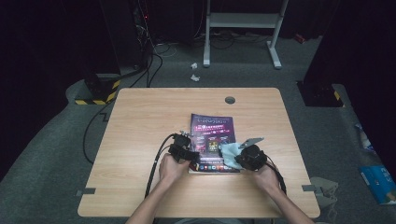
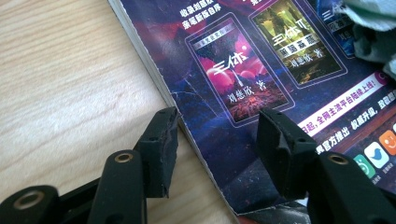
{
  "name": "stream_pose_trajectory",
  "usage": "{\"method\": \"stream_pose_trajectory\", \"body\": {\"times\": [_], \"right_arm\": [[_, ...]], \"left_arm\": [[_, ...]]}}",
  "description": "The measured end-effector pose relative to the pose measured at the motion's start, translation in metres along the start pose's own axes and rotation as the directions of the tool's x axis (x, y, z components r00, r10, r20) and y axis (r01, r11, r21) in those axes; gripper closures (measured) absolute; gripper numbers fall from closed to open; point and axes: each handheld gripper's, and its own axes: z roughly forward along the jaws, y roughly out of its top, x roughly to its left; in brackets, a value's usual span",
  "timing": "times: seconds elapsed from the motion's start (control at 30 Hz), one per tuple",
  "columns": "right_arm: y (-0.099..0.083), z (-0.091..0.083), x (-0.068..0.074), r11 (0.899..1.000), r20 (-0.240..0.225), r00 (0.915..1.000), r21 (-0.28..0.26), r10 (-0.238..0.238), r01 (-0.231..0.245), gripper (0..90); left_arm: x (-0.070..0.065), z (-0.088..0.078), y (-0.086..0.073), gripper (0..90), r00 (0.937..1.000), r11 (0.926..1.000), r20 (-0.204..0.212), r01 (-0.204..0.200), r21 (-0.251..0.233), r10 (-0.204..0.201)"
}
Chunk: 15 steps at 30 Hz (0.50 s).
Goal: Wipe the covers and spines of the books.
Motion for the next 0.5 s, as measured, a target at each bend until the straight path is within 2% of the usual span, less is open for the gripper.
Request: {"method": "stream_pose_trajectory", "body": {"times": [0.13, 0.23, 0.37, 0.43, 0.47, 0.5], "right_arm": [[0.009, 0.006, -0.01, 1.0, 0.038, 0.9993, 0.018, -0.001, 0.0, 85.1], [0.014, 0.008, -0.014, 0.999, 0.06, 0.9982, 0.036, -0.005, 0.003, 85.1], [0.013, 0.006, -0.013, 0.999, 0.071, 0.9974, 0.048, -0.001, -0.003, 85.1], [0.01, 0.003, -0.01, 0.999, 0.065, 0.9979, 0.044, -0.004, 0.002, 85.2], [0.008, 0.002, -0.008, 0.999, 0.063, 0.998, 0.041, -0.01, 0.007, 85.2], [0.007, 0.001, -0.004, 0.999, 0.063, 0.9979, 0.041, -0.012, 0.009, 85.2]], "left_arm": [[-0.002, 0.003, 0.002, 48.0, 0.9998, 0.9997, 0.001, 0.019, -0.014, -0.019], [-0.006, 0.003, 0.002, 47.1, 0.9999, 0.9998, -0.002, 0.016, -0.012, -0.016], [-0.008, 0.002, 0.001, 47.7, 0.9999, 1.0, 0.012, 0.006, 0.003, -0.006], [-0.009, 0.002, -0.001, 47.8, 0.9999, 1.0, 0.008, -0.007, -0.001, 0.007], [-0.011, 0.002, -0.001, 47.8, 0.9997, 0.9997, -0.011, -0.023, 0.002, 0.023], [-0.012, 0.002, -0.001, 47.8, 0.9997, 0.9998, -0.014, -0.022, -0.001, 0.022]]}}
